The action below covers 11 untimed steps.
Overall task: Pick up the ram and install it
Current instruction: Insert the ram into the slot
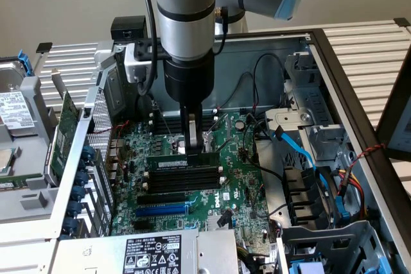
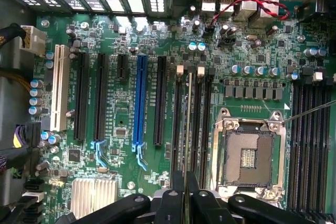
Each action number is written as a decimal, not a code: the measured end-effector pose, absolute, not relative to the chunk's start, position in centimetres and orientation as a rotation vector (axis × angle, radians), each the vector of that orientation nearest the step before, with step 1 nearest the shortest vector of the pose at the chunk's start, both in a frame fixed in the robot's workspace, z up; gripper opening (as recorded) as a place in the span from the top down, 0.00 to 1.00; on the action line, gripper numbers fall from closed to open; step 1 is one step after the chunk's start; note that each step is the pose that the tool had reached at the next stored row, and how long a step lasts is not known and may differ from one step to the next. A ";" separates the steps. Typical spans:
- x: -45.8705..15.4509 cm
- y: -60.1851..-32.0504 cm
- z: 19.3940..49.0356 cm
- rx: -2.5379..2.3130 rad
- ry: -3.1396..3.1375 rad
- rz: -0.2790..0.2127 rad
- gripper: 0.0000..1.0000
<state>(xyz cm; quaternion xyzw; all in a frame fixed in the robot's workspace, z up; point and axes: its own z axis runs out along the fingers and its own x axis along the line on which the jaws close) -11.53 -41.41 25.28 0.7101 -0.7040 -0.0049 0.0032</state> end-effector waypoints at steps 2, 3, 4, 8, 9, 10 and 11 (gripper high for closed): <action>-11.5 -41.4 25.1 2.226 -2.207 -0.015 0.87; -11.5 -41.4 25.0 2.226 -2.207 -0.015 0.87; -11.5 -41.4 24.9 2.226 -2.207 -0.015 0.87; -11.5 -41.4 24.6 2.226 -2.207 -0.015 0.87; -11.5 -41.4 24.6 2.226 -2.207 -0.015 0.87; -11.5 -41.4 24.6 2.226 -2.207 -0.014 0.87; -11.5 -41.4 24.6 2.225 -2.206 -0.014 0.87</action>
